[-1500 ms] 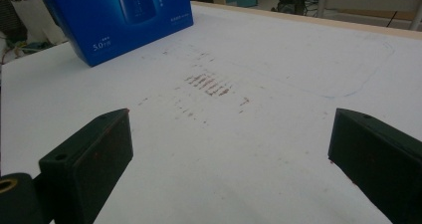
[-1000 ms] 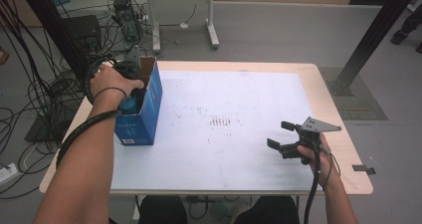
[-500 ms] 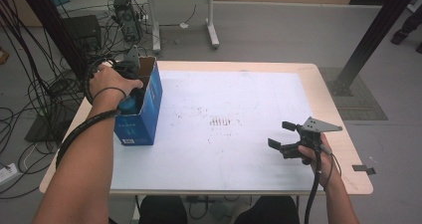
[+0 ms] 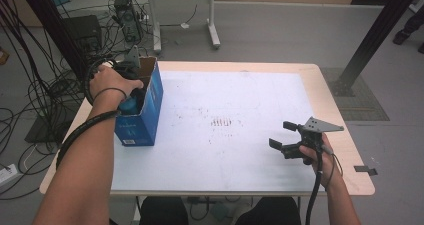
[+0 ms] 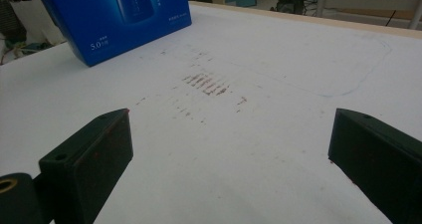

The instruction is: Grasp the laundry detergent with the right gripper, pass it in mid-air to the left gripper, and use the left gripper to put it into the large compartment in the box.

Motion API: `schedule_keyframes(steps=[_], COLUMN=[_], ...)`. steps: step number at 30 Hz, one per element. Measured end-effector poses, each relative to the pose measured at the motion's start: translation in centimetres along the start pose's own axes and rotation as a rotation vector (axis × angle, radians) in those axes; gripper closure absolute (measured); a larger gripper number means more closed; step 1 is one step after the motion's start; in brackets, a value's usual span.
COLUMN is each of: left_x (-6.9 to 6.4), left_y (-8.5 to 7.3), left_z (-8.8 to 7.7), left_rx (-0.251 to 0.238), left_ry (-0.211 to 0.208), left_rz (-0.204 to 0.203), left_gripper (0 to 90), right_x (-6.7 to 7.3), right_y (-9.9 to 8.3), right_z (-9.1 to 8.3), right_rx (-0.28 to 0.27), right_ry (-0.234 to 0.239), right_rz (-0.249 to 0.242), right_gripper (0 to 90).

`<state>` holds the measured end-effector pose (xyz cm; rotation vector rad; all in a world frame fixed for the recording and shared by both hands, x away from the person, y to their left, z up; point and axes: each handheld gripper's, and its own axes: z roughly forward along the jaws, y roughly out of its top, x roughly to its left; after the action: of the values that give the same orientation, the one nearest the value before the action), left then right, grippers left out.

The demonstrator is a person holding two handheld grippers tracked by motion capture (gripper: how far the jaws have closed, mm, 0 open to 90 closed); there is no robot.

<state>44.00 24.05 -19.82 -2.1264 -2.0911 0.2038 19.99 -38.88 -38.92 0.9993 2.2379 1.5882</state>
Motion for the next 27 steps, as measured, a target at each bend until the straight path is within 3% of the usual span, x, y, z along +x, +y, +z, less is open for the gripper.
schedule_keyframes(steps=[27], left_x=[-0.04], left_y=[0.01], left_z=[0.0], left_rx=[0.001], left_ry=[0.001], left_rz=[-0.006], left_gripper=[37.7], right_x=[-0.1], right_y=[-0.17], right_z=[-0.23], right_rx=[-0.006], right_ry=[-0.003], right_rz=[0.005], right_gripper=[3.4])
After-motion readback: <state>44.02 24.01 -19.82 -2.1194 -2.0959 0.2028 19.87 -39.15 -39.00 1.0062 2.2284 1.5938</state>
